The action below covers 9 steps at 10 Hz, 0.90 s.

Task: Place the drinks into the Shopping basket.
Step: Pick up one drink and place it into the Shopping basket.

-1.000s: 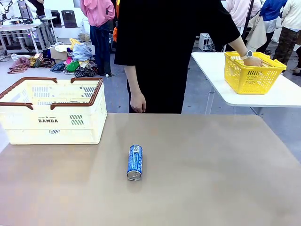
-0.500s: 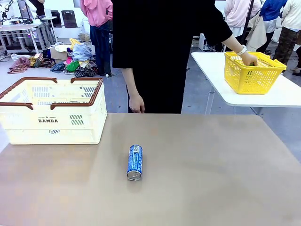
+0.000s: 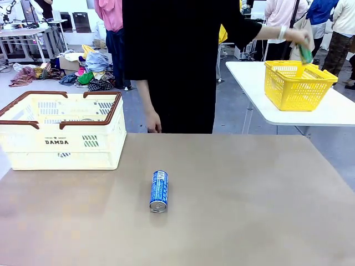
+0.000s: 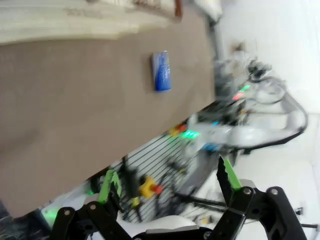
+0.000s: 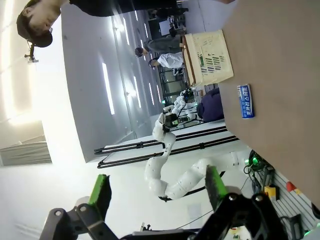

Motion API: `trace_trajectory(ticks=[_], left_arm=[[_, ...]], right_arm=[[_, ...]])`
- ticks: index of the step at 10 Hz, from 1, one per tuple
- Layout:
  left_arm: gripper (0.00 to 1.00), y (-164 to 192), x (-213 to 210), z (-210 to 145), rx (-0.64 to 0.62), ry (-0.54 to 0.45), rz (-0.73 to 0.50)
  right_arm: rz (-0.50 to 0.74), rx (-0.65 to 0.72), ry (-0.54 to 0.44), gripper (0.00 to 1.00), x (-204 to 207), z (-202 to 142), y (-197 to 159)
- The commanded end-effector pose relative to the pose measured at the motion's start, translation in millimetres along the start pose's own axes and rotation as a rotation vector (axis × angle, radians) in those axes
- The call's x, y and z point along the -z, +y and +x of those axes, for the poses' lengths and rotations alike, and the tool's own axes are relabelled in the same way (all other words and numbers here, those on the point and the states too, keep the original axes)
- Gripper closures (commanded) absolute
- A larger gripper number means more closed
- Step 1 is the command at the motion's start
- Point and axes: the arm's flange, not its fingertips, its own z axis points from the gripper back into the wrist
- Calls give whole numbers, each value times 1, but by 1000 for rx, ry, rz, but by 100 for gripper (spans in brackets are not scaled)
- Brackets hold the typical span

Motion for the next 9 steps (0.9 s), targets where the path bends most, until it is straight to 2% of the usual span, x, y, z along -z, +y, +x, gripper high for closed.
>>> trace_trajectory(ticks=[1,3,4,5,6,8,9], left_arm=[[0,-92,98,14,161,154,258],[0,-143,176,26,195,189,360],[0,-154,211,30,168,137,409],[0,-155,235,35,144,119,365],[0,-170,199,8,213,188,382],[0,-170,199,8,213,188,382],[0,-174,228,19,207,177,392]], right_arm=[[-1,12,2,0,1,-3,5],[-1,12,2,0,1,-3,5],[-1,12,2,0,1,-3,5],[-1,12,2,0,1,-3,5],[-1,12,2,0,1,-3,5],[-1,12,2,0,1,-3,5],[-1,12,2,0,1,-3,5]])
